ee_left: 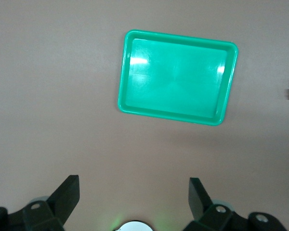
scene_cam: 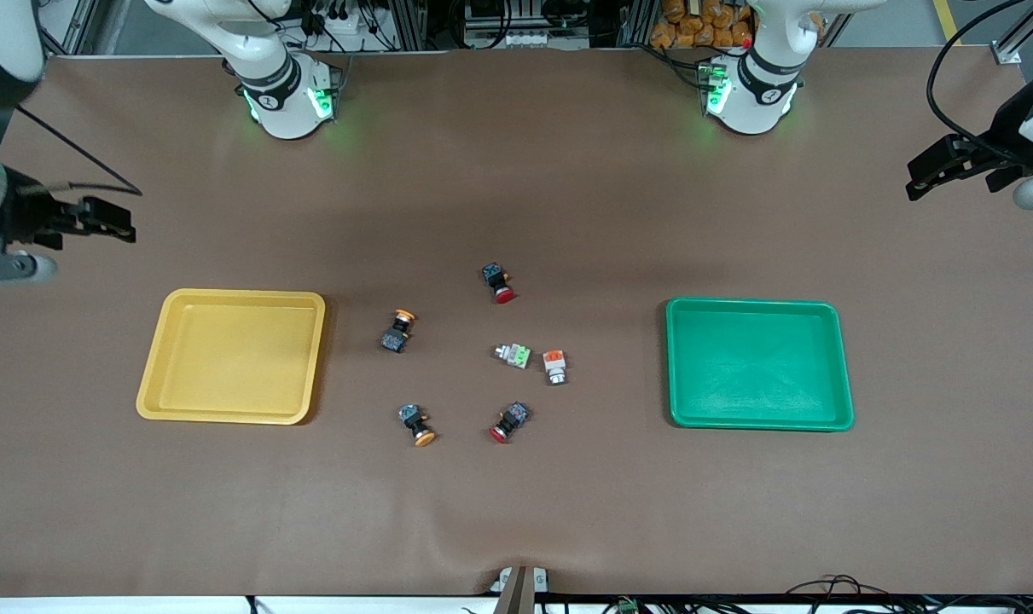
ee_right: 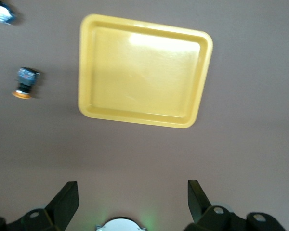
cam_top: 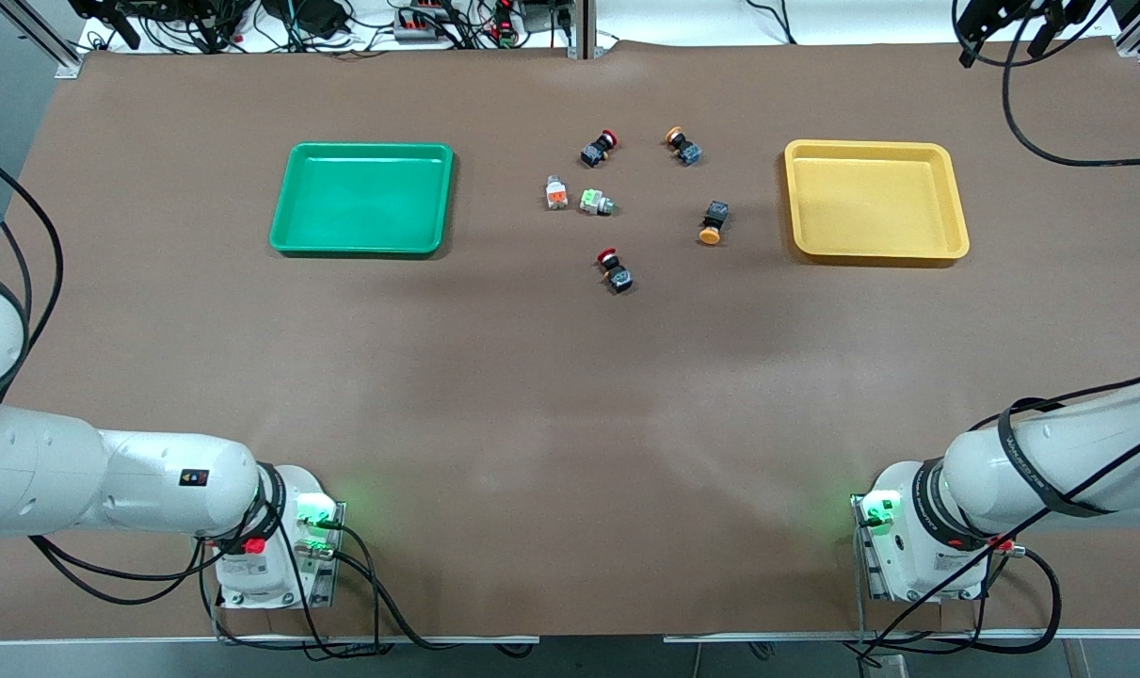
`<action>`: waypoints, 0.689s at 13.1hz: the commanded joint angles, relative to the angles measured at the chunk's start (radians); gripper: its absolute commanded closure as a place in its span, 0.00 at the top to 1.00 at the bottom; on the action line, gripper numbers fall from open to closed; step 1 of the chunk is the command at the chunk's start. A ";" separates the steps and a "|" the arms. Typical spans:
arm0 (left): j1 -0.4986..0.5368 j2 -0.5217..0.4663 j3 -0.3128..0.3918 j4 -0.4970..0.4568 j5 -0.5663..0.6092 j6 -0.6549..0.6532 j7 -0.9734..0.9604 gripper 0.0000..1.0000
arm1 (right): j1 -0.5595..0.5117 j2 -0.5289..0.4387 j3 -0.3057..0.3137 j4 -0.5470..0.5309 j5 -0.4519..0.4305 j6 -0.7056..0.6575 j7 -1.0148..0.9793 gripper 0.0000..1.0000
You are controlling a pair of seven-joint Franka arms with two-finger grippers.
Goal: Place green and yellow buttons in trays
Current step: 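Reach the right gripper to an orange button while the left gripper reaches a green button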
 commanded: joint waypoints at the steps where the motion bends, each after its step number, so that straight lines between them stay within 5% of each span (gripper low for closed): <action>1: 0.003 0.011 -0.004 0.015 -0.016 -0.003 0.012 1.00 | 0.004 0.023 0.006 0.035 -0.042 -0.010 -0.006 1.00; 9: 0.001 0.038 -0.068 0.007 -0.017 0.041 -0.011 1.00 | 0.021 0.061 0.009 0.033 0.166 0.031 0.264 1.00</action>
